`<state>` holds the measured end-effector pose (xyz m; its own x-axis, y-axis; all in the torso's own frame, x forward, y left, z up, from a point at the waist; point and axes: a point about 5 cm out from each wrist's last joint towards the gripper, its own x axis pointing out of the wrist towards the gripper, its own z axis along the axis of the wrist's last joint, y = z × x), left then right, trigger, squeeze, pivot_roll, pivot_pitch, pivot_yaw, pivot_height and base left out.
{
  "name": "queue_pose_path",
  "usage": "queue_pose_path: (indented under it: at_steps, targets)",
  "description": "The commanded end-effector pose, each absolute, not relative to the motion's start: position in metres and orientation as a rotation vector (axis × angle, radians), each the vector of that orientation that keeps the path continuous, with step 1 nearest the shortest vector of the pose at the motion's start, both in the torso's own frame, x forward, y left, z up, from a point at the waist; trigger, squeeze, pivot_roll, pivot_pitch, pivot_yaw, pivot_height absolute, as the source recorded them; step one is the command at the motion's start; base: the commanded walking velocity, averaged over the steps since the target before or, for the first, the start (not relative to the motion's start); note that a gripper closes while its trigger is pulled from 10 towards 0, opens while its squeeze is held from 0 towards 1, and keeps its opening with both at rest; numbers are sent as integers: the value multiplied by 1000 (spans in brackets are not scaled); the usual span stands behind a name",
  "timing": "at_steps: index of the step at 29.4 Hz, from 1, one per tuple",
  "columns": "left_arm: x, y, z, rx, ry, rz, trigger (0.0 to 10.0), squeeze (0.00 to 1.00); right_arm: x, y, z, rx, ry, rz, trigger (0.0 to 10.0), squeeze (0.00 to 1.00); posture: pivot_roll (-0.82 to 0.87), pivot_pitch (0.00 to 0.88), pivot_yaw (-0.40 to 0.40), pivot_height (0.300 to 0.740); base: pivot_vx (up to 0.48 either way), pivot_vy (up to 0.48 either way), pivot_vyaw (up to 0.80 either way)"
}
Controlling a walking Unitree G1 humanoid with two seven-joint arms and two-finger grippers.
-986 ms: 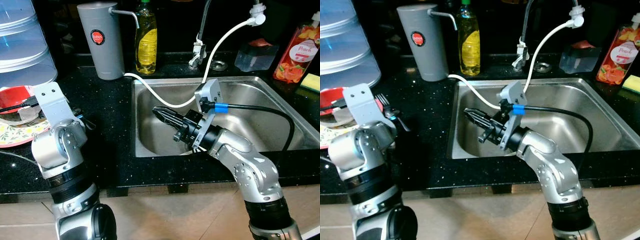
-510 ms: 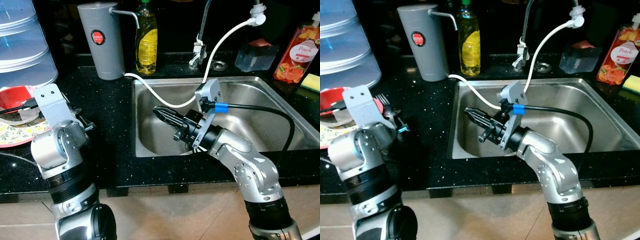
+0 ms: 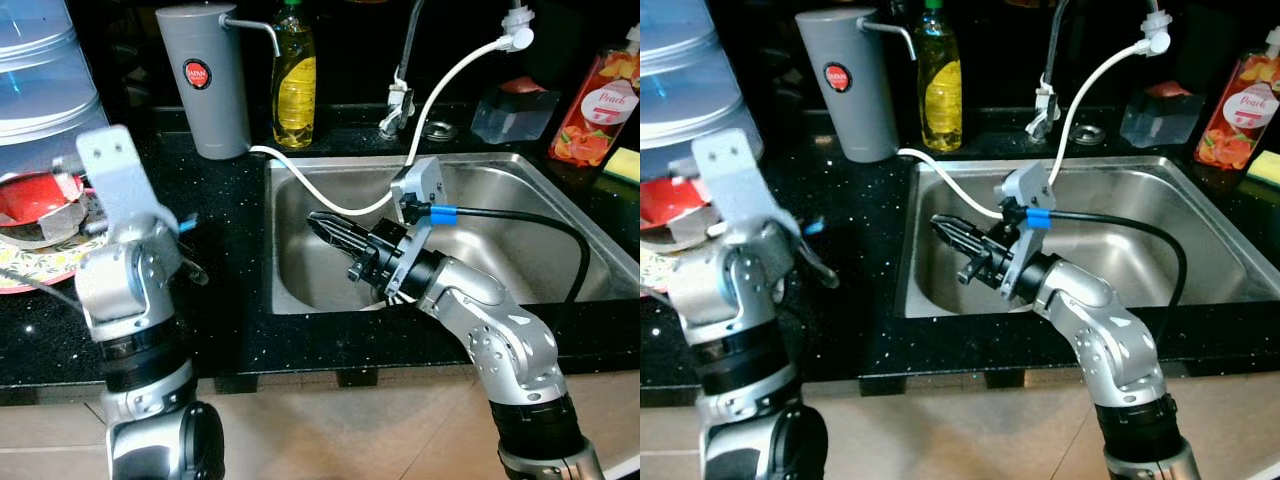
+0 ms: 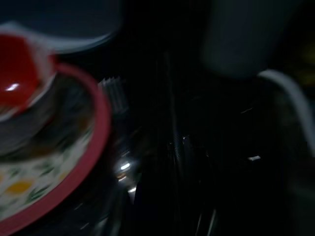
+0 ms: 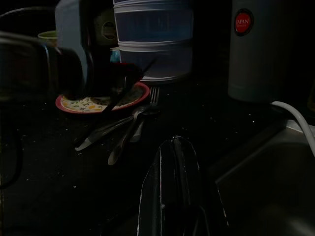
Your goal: Kitchen organization
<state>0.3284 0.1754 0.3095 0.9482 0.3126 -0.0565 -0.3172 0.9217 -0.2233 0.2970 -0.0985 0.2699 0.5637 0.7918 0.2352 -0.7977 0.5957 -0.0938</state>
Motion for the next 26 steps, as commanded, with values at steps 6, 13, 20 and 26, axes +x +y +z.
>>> queue_pose_path:
  at_steps: [6, 13, 20, 26]
  targets:
    - [342, 154, 306, -308, 78, 105, 10000, 0, 300, -102, 271, 31, -270, 908, 10000, 0, -19, 98, 38, 740, 0, 0, 0]
    - [371, 126, 300, -260, 155, -176, 10000, 0, 303, -111, 283, 15, -303, 831, 10000, 0, -38, 100, 36, 740, 0, 0, 0]
    - [383, 109, 279, -52, 172, -352, 10000, 0, 308, -128, 288, -3, -312, 728, 10000, 0, -58, 100, 42, 740, 0, 0, 0]
    - [386, 93, 272, -122, 167, -469, 10000, 961, 307, -135, 289, -20, -308, 706, 10000, 0, -65, 105, 37, 740, 0, 0, 0]
